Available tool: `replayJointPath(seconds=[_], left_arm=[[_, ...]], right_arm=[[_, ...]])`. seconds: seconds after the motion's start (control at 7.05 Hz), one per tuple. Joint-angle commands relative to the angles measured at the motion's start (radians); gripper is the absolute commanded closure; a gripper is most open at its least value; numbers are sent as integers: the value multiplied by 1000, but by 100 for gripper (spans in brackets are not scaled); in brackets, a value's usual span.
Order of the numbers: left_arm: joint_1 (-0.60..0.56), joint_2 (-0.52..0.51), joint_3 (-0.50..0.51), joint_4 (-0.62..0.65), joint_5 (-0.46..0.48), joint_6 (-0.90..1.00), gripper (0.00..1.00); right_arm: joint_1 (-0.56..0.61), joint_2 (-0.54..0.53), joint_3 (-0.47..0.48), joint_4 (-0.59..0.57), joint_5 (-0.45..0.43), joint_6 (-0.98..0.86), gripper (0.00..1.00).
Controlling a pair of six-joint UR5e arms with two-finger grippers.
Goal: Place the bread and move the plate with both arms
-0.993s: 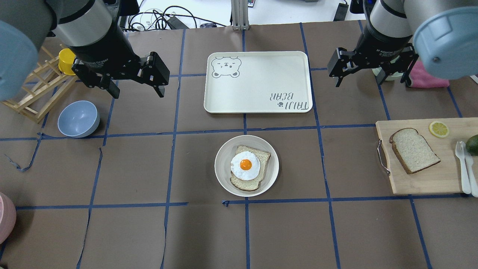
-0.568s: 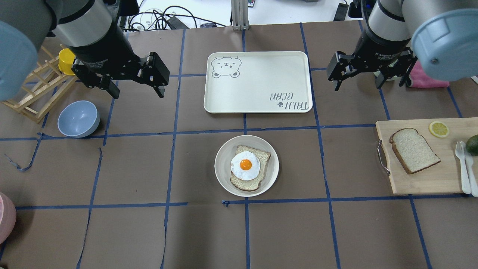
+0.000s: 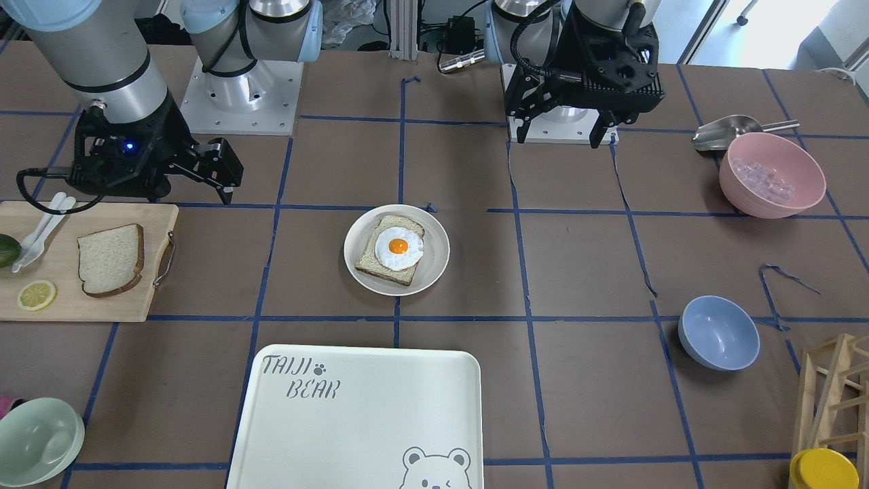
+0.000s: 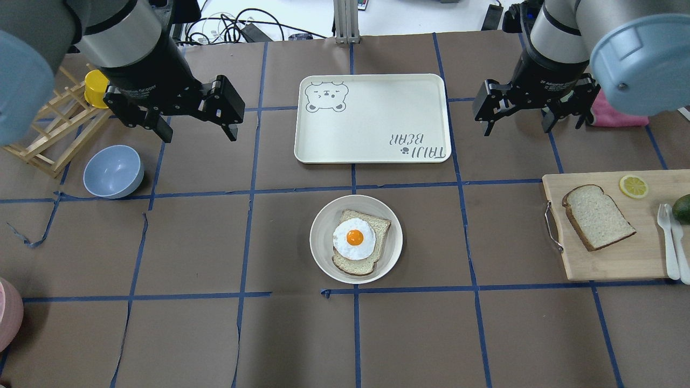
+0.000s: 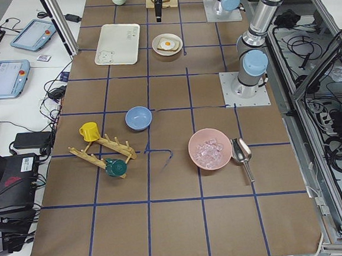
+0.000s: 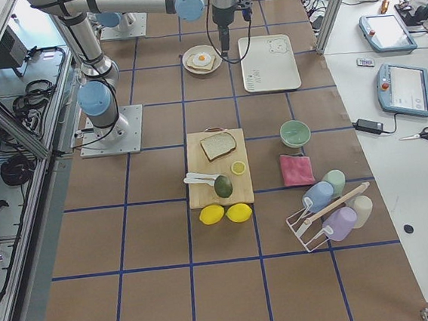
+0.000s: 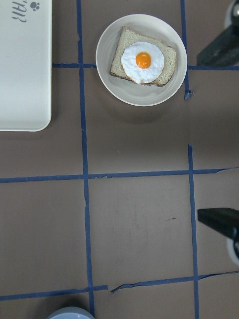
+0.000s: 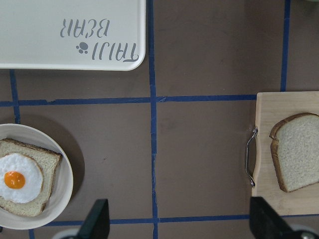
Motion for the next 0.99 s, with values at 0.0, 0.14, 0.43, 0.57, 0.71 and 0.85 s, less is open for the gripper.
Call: replayJointPath(seconds=[0.0,0.14,0.43,0.57,0.71,0.85], left_arm=[[-1,0,-1,1,2,0,0],[-1,-1,1,2,0,0,0],[-1,-1,-1,-1,2,0,0],[-1,-1,1,1,2,0,0],[-1,-1,-1,2,2,0,0],[-1,-3,-1,2,2,0,0]], right_arm=[[1,-2,1,17,5,-7,0],[1,-2,1,26,8,-5,0],[10,9,8,26,9,-4,0],[10,6,25,26,9,-2,0],[12,7,28,24,6,-2,0],[12,12,31,24,6,-3,0]])
